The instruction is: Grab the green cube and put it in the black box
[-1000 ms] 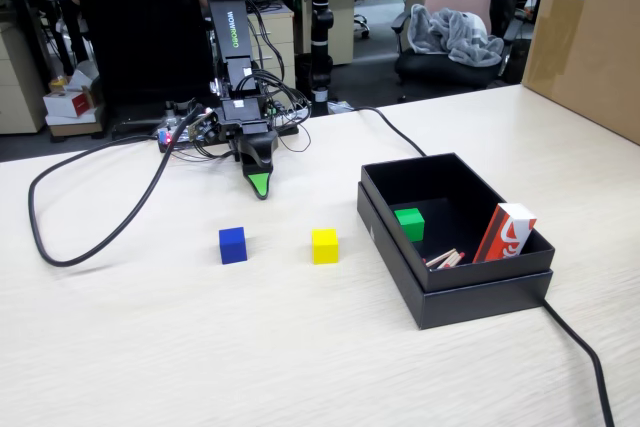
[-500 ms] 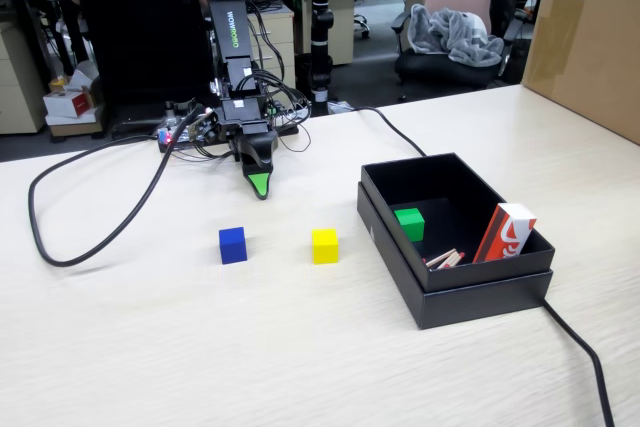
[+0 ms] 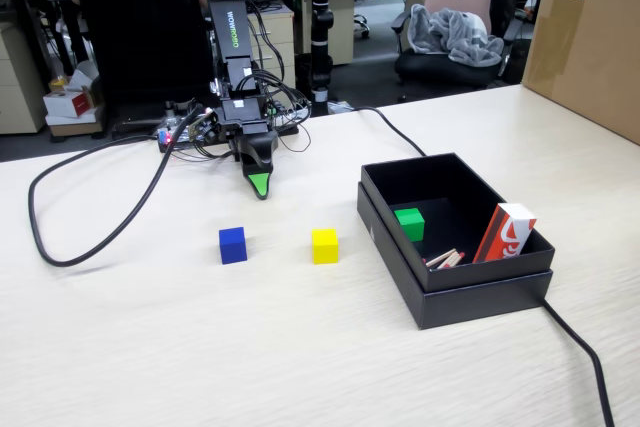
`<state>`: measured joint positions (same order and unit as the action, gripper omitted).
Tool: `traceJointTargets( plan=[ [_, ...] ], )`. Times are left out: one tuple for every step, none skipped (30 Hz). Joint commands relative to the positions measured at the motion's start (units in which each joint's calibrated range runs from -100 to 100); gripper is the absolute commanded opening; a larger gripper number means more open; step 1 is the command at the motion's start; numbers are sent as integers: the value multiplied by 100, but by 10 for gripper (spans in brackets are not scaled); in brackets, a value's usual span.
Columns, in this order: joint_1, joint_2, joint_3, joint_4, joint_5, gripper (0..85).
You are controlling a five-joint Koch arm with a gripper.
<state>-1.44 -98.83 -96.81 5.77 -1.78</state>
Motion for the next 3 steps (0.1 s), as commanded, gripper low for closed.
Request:
traceJointTargets(
  plan=[
    [-5,79,-48,-201,-10,501],
    [-5,79,-48,-201,-10,501],
    [0,79,-48,-201,-10,501]
  ],
)
